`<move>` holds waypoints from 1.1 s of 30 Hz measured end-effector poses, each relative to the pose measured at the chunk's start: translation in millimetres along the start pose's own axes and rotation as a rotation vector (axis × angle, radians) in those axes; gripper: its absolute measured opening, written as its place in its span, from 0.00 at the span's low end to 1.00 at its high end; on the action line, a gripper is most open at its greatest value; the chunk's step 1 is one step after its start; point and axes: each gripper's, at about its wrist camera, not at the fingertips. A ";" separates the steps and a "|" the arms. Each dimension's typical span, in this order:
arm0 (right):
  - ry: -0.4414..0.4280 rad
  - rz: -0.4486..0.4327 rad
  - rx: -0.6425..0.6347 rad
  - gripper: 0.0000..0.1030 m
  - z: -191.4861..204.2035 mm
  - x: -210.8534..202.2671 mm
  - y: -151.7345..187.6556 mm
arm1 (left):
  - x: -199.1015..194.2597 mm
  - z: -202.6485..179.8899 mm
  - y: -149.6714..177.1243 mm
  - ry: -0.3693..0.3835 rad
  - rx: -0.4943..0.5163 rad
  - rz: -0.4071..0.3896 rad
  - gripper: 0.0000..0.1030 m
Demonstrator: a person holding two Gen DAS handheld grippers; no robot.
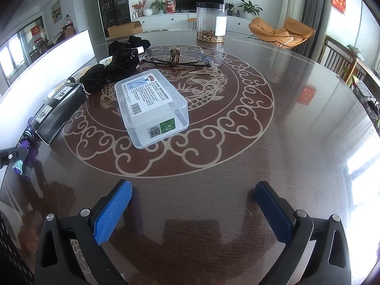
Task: Organize objects
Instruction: 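Grasp the purple toy with the left tool while the right tool grasps the clear box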
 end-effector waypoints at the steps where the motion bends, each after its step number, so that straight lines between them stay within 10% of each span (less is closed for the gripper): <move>1: 0.000 0.000 0.000 1.00 0.0 0.0 0.0 | 2.5 -4.2 -1.2 -0.032 0.021 0.007 0.76; 3: 0.000 0.000 0.000 1.00 0.0 0.0 0.0 | 2.4 -8.3 -1.5 -0.037 0.041 -0.020 0.69; 5: 0.000 0.000 0.000 1.00 0.0 -0.1 0.0 | -2.3 -12.0 -1.8 -0.040 0.067 -0.046 0.23; 14: -0.107 -0.077 -0.201 1.00 35.2 -30.9 -35.0 | -27.5 9.2 35.0 0.111 -0.042 -0.097 0.21; 20: -0.093 0.192 -0.392 1.00 93.8 30.5 -80.0 | -59.9 10.8 42.9 0.131 -0.029 -0.204 0.20; 23: -0.079 0.292 -0.370 0.59 94.0 49.2 -82.9 | -61.6 8.5 48.0 0.132 -0.016 -0.197 0.20; 31: -0.136 0.241 -0.268 0.59 78.9 -2.2 -75.8 | -80.3 8.8 54.1 0.143 -0.017 -0.273 0.19; 33: -0.163 0.217 -0.249 0.59 79.6 -18.1 -73.3 | -87.0 13.0 55.9 0.159 -0.034 -0.292 0.05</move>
Point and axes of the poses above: each gripper's, at about its wrist camera, not at the fingertips, and x roughly the way its jaws point, z to its left, y to its underside, and after that the axes turned 14 degrees about x, right-handed
